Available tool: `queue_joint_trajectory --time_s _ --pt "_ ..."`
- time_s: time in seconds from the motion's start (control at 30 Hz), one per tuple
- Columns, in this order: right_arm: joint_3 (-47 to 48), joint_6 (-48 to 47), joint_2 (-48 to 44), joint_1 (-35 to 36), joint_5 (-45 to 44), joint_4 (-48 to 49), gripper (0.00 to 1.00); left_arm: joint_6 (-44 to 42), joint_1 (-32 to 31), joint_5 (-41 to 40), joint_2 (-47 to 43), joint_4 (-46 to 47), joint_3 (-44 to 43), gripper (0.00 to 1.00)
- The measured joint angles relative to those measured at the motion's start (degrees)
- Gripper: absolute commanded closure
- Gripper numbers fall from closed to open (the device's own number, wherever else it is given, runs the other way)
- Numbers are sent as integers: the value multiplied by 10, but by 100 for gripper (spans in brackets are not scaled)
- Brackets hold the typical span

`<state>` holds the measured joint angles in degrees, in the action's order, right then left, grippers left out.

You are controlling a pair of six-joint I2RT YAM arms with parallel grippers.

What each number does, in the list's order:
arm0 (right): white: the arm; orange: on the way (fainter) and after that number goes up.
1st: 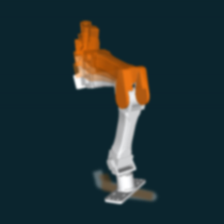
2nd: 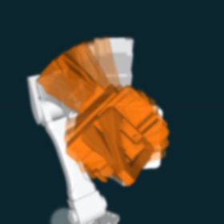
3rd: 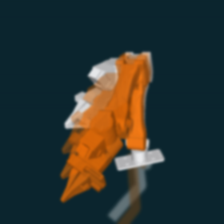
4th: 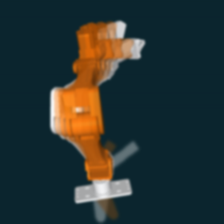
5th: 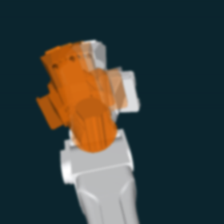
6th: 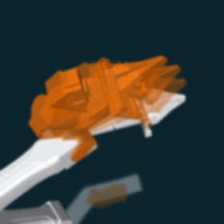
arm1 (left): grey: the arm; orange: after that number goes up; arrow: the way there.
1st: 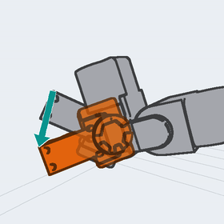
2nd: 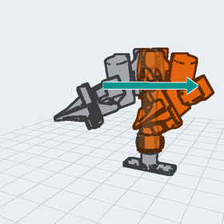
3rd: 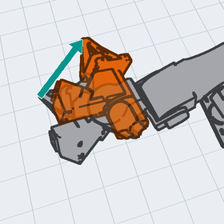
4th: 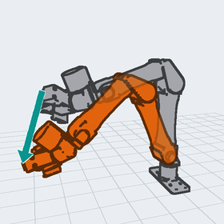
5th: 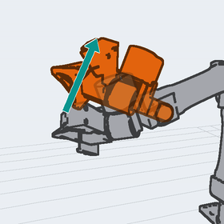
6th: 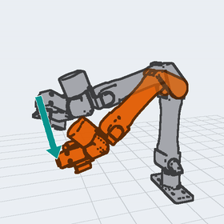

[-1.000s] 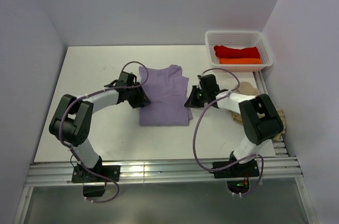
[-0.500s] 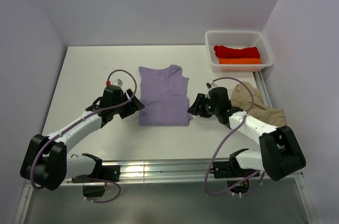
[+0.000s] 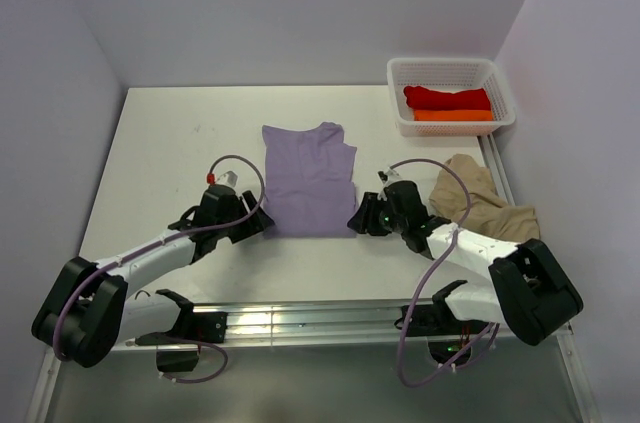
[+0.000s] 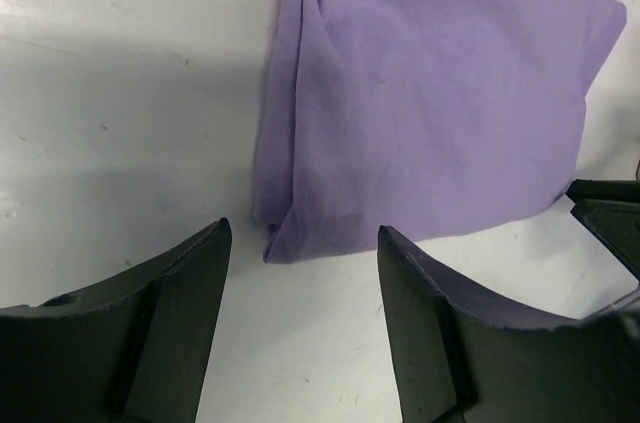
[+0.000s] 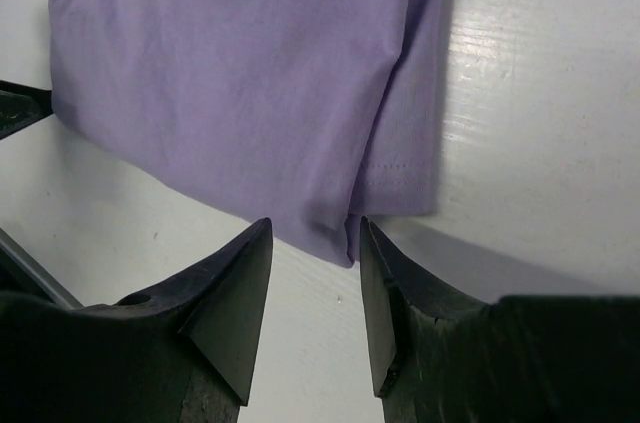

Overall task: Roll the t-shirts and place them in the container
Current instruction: Fold the tshirt

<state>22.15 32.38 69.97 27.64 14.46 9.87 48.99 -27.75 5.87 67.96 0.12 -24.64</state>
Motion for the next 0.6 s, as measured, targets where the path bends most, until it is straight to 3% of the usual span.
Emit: queue_joint_trajectory --time_s 0.37,0.6 --pt "-3 0 23 16 -17 23 54 -5 -1 -12 10 30 2 34" --pt "-9 4 38 31 -29 30 62 -15 -1 -7 21 37 3 39"
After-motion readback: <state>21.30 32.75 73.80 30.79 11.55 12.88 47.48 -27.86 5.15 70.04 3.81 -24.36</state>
